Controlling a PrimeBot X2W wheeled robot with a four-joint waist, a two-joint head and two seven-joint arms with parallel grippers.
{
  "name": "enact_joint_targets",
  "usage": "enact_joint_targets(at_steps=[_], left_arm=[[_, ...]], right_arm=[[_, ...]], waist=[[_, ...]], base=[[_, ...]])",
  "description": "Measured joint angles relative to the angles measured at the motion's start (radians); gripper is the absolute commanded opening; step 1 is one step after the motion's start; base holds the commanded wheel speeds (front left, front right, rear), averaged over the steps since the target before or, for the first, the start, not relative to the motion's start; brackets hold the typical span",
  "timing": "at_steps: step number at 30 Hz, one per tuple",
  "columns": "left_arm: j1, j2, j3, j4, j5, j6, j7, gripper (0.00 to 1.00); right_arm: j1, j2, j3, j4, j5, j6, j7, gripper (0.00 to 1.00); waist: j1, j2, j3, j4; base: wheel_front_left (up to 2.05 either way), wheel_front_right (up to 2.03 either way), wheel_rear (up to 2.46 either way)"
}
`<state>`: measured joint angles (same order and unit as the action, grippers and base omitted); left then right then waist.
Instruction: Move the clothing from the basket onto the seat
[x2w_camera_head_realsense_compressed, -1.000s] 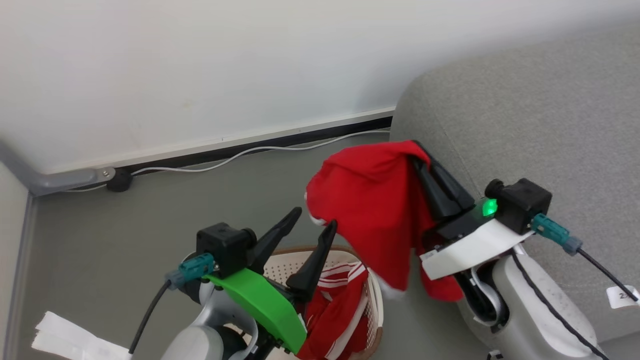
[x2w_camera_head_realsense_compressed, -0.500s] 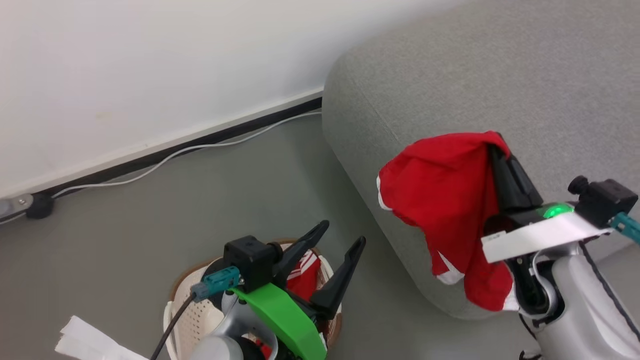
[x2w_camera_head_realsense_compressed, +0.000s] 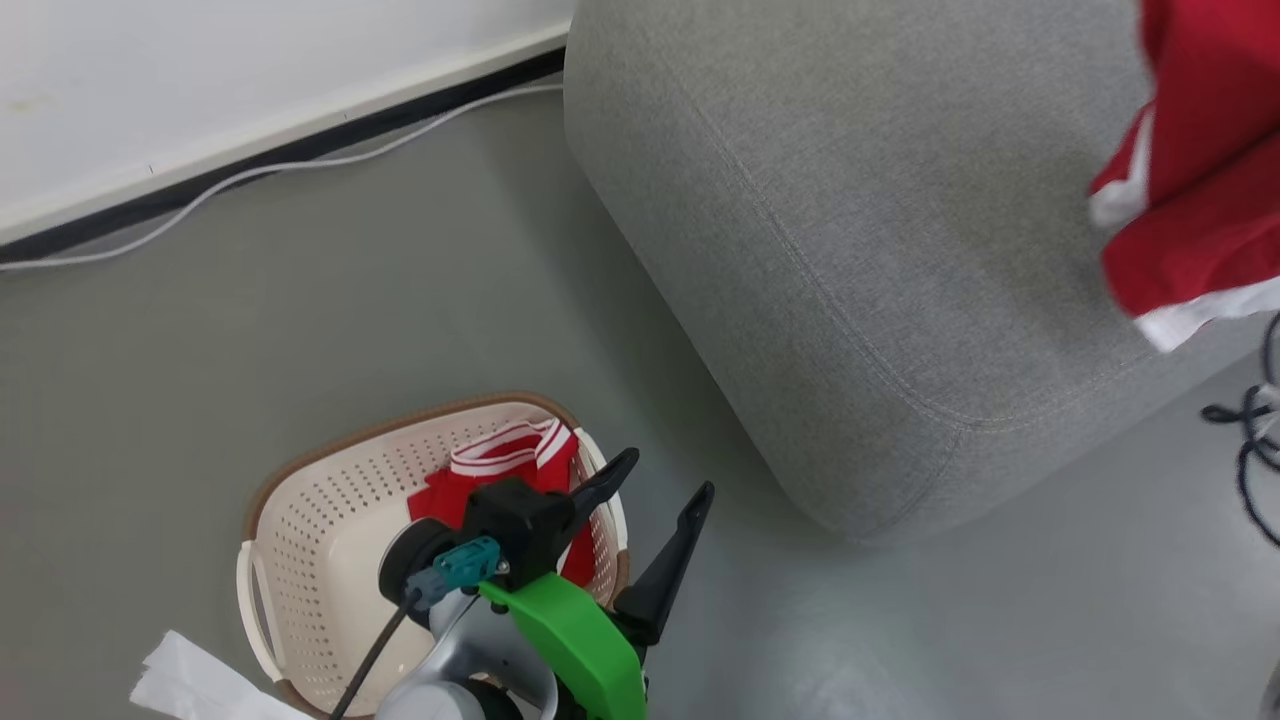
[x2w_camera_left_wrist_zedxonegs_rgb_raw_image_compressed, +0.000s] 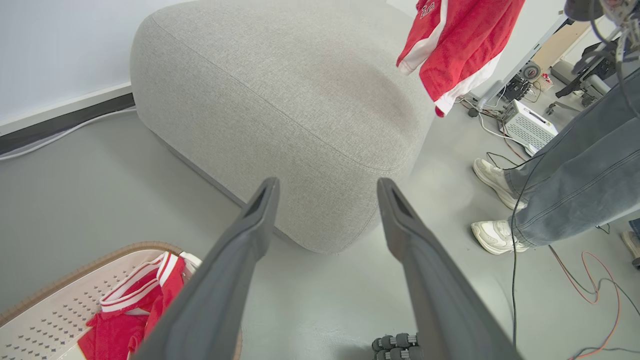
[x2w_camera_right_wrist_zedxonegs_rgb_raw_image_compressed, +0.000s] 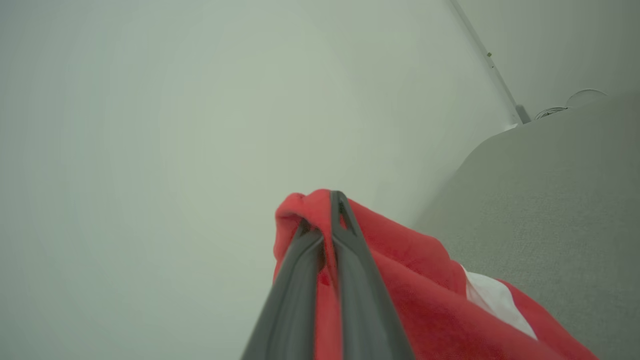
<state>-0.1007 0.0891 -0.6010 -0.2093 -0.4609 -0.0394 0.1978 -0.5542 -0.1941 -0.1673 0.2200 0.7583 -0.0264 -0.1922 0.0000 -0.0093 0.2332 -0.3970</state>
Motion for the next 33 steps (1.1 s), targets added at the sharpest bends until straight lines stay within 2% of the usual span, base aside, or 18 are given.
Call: enact_joint_targets(at_steps=[5, 7, 12, 19, 23, 28, 33], left_arm=[[-0.002, 0.021, -0.010, -0.033, 0.040, 0.008, 0.036, 1.00], [-0.003, 0.029, -0.010, -0.050, 0.054, 0.011, 0.046, 1.00], [-0.016, 0.052, -0.009, -0.097, 0.070, 0.020, 0.077, 1.00], [-0.023, 0.080, 0.003, -0.145, 0.110, 0.033, 0.101, 1.00], [-0.026, 0.092, 0.026, -0.183, 0.122, 0.049, 0.102, 1.00], [-0.036, 0.119, 0.058, -0.220, 0.132, 0.062, 0.105, 1.00], [-0.052, 0.119, 0.077, -0.259, 0.138, 0.066, 0.095, 1.00]], right_arm=[[-0.130, -0.096, -0.138, 0.088, 0.042, -0.064, 0.000, 0.00], [-0.168, -0.131, -0.175, 0.117, 0.049, -0.072, 0.000, 0.00], [-0.263, -0.190, -0.223, 0.198, 0.063, -0.080, -0.001, 0.00], [-0.377, -0.226, -0.251, 0.265, 0.087, -0.082, -0.001, 0.00], [-0.459, -0.255, -0.235, 0.283, 0.084, -0.083, -0.007, 0.00], [-0.549, -0.258, -0.187, 0.307, 0.057, -0.082, -0.016, 0.00], [-0.582, -0.293, -0.210, 0.349, 0.049, -0.083, -0.028, 0.00]], waist=[[0.0000, 0.0000, 0.075, 0.013], [0.0000, 0.0000, 0.102, 0.025], [0.0000, 0.0000, 0.181, 0.075], [0.0000, 0.0000, 0.278, 0.134], [0.0000, 0.0000, 0.336, 0.163], [0.0001, 0.0000, 0.411, 0.188], [0.0001, 0.0000, 0.476, 0.205]], base=[[0.00, 0.00, 0.00], [0.00, 0.00, 0.00], [0.00, 0.00, 0.00], [0.00, 0.00, 0.00], [0.00, 0.00, 0.00], [0.00, 0.00, 0.00], [0.00, 0.00, 0.00]])
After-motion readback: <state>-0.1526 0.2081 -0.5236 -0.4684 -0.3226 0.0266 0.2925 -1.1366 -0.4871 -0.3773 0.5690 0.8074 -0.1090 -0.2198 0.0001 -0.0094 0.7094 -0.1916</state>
